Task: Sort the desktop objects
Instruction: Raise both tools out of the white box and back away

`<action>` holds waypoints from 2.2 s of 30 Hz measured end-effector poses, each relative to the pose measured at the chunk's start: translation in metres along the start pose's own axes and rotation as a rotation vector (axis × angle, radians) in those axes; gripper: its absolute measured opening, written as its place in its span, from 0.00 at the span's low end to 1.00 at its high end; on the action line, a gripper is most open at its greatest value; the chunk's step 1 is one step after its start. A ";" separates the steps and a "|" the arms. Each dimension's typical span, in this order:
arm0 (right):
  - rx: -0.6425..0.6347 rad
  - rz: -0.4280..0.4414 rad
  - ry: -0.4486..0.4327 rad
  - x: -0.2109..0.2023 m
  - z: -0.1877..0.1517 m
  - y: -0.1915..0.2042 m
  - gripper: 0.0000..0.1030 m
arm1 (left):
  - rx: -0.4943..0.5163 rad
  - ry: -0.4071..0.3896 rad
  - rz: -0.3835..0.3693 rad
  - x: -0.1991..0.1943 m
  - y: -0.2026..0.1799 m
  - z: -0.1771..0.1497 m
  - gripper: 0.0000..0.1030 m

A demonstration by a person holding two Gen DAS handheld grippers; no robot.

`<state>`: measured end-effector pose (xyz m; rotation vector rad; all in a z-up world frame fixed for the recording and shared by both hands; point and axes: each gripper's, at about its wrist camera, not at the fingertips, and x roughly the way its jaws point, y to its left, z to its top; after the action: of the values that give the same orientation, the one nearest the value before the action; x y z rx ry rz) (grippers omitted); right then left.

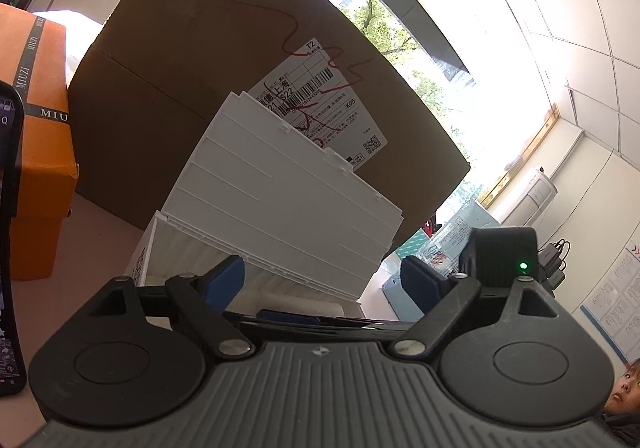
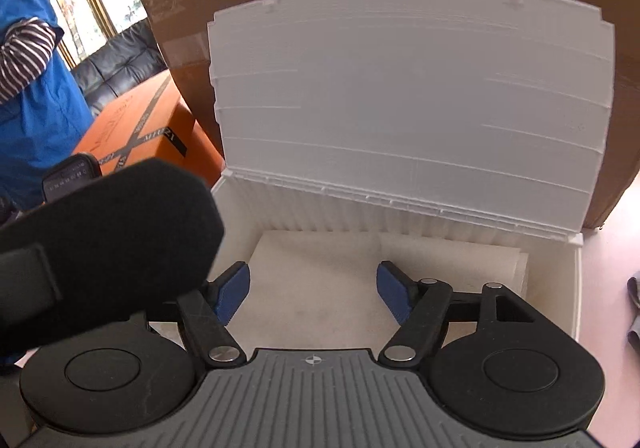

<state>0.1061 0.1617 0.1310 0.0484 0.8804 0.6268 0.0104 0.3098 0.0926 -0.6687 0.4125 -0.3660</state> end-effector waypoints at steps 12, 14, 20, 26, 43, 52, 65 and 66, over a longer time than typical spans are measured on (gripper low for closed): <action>-0.131 -0.061 -0.440 -0.081 -0.039 -0.018 1.00 | -0.007 -0.010 0.013 0.000 0.001 -0.003 1.00; -0.092 -0.037 -0.455 -0.082 -0.044 -0.021 1.00 | -0.002 -0.007 0.012 0.000 -0.001 -0.004 1.00; -0.018 -0.005 -0.460 -0.101 -0.069 -0.033 1.00 | 0.017 -0.008 0.003 -0.001 -0.007 -0.010 1.00; -0.031 -0.010 -0.490 -0.119 -0.090 -0.035 1.00 | 0.092 -0.023 -0.003 -0.002 -0.026 -0.025 1.00; -0.120 -0.127 -0.618 -0.148 -0.165 -0.051 1.00 | 0.495 -0.116 0.010 -0.006 -0.082 -0.106 1.00; -0.173 -0.199 -0.659 -0.159 -0.191 -0.075 1.00 | 0.609 -0.202 0.031 -0.004 -0.082 -0.133 1.00; -0.254 -0.205 -0.721 -0.163 -0.198 -0.097 1.00 | 0.631 -0.264 0.051 -0.001 -0.083 -0.145 1.00; -0.240 -0.199 -0.723 -0.164 -0.198 -0.100 1.00 | 0.627 -0.282 0.059 -0.001 -0.085 -0.146 1.00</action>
<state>-0.0667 -0.0492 0.0892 -0.0294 0.1058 0.4708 -0.0760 0.1730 0.0453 -0.0893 0.0349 -0.3155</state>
